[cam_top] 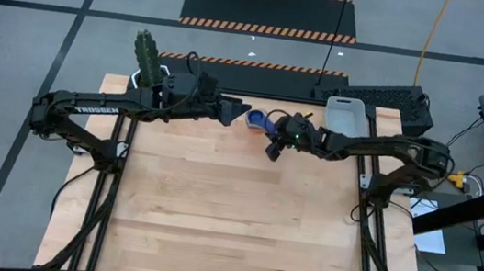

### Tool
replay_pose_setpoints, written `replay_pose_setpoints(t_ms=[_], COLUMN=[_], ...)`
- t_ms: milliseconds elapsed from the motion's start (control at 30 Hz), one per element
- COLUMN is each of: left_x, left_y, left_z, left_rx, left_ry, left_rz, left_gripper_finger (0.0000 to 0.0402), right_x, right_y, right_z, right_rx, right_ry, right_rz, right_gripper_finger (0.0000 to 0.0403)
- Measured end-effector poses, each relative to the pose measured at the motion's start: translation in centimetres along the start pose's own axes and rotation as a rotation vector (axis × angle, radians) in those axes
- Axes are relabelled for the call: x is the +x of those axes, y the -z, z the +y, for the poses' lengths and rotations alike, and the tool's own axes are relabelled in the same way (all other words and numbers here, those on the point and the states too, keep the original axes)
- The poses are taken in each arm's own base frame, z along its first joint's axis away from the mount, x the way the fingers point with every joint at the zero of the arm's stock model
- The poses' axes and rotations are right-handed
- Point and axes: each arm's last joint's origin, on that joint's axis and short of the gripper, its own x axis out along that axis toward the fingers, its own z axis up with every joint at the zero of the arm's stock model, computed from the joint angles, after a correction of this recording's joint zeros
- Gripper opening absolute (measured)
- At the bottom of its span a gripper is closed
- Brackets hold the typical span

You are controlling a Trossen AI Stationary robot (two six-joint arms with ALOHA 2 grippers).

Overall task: Nest measuring cups in basket
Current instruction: Put the stacked measuring cups into the gray bin

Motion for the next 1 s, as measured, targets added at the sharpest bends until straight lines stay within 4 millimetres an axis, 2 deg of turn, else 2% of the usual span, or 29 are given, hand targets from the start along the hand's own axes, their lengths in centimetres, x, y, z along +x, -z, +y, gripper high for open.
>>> replay_pose_setpoints(t_ms=[200, 533, 1000], left_x=[0.0, 0.0, 0.0], left_y=[-0.1, -0.1, -0.1], left_z=[0.0, 0.0, 0.0], left_rx=[0.006, 0.016, 0.026], left_ry=[0.002, 0.003, 0.003], left_rz=[-0.004, -0.004, -0.003], left_gripper_finger=[0.0298, 0.0298, 0.0298], right_x=[-2.1, -5.8, -10.2], right_y=[-1.2, -2.9, -2.1], right_z=[-1.6, -5.2, -8.4], right_rx=[0.018, 0.087, 0.182], right_ry=[0.067, 0.319, 0.575], right_rz=[-0.021, -0.088, -0.004], right_gripper_finger=[0.0119, 0.0118, 0.0118])
